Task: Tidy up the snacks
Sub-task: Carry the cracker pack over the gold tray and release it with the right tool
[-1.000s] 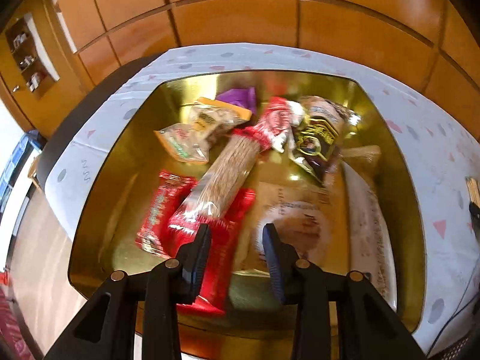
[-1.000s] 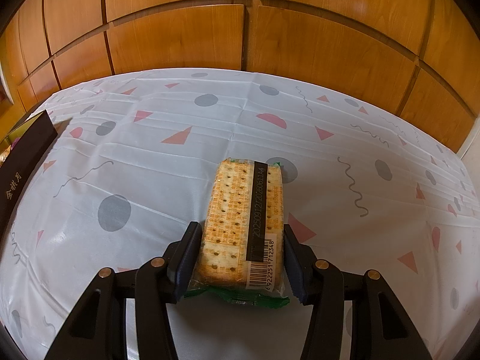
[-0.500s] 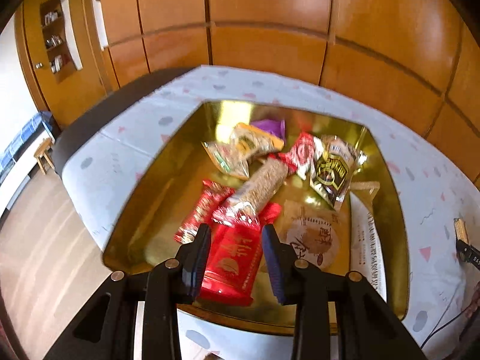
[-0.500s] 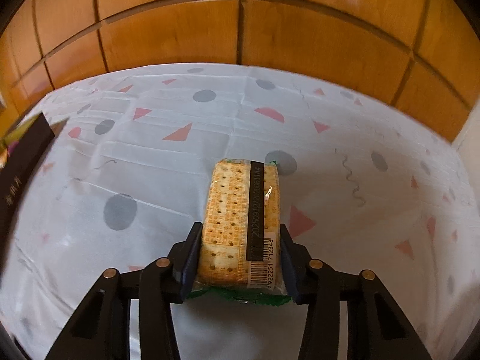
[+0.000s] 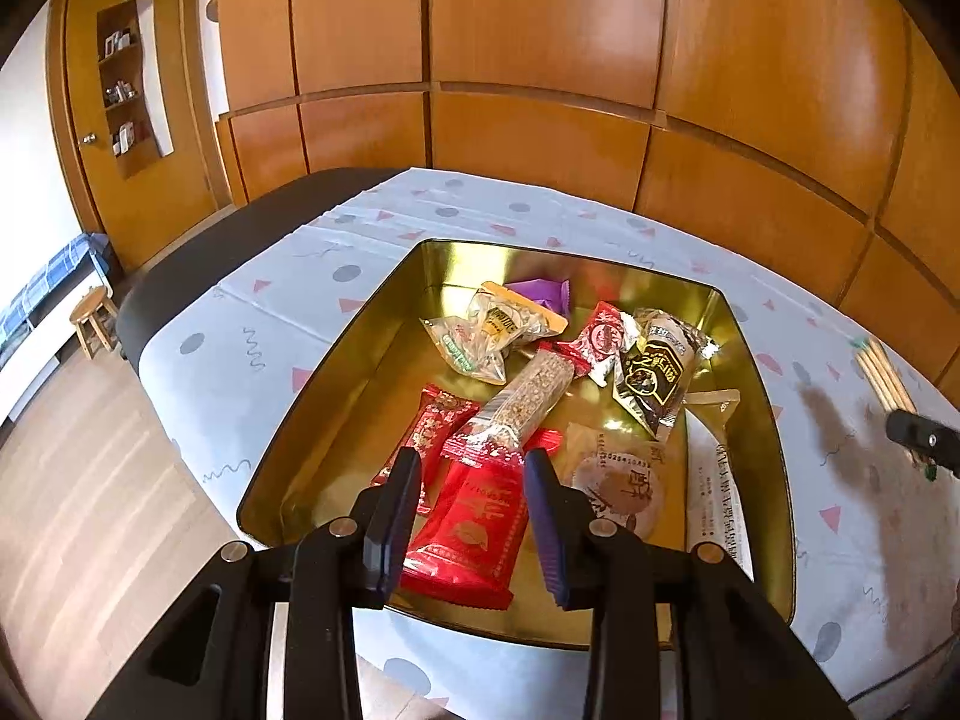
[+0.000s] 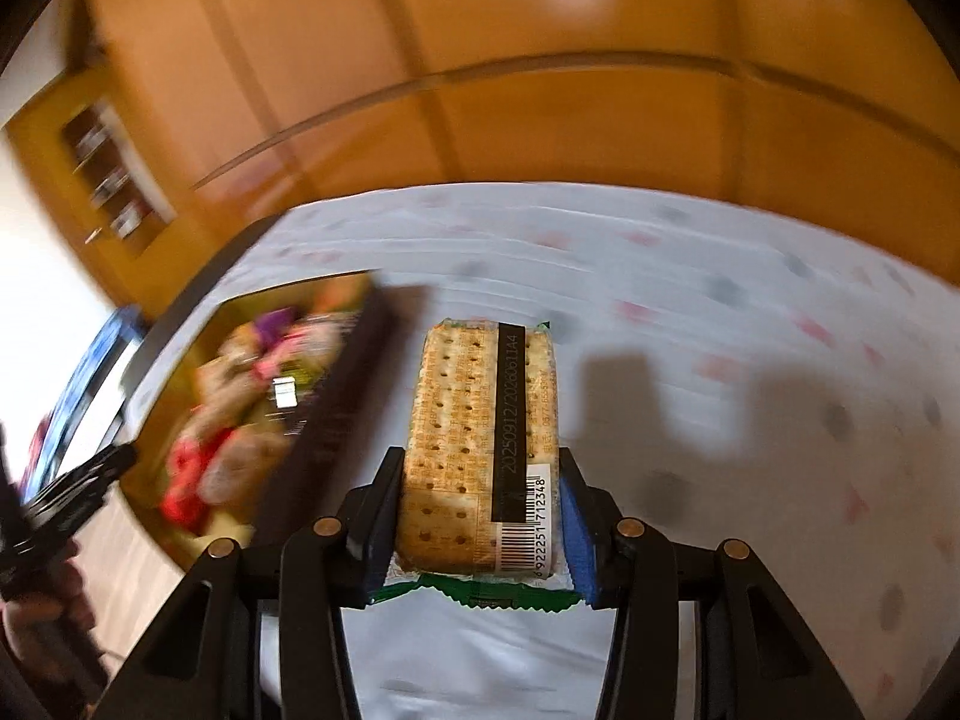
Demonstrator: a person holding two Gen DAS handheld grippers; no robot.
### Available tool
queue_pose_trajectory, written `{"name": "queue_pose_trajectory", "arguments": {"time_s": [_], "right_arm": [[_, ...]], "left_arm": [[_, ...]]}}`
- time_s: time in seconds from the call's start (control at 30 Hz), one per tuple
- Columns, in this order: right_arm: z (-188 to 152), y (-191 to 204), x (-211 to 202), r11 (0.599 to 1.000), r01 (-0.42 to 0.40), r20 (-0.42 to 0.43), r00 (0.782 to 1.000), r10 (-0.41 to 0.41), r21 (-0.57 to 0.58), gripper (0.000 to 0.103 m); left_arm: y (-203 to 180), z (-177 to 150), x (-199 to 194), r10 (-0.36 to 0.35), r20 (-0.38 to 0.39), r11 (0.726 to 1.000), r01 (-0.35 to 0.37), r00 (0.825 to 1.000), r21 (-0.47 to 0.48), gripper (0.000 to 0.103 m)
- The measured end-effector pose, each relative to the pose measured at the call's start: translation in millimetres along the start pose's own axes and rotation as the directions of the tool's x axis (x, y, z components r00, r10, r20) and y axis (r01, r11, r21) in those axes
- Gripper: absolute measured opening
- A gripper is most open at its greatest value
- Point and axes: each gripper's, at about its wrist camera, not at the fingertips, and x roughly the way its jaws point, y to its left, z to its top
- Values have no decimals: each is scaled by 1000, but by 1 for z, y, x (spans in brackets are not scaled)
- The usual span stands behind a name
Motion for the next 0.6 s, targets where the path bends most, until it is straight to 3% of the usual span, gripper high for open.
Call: {"name": "queue_pose_trajectory", "arguments": {"time_s": [0.3,0.47,0.6], "right_arm": [[36,107,29,975,-147,-65,988,138,-167,47],[32,146,84,971,-141,-165,980,110,-191,47],[18,164,134,965,-164,-279,955,103,-205,50]], "left_arm": [[19,-2,2,20,8,998,-19,1000,-55,36],[29,-2,7,28,-5,996,-29,1000,-85,36],[34,-3,10,31,-11,995,-32,999,-98,36]]}}
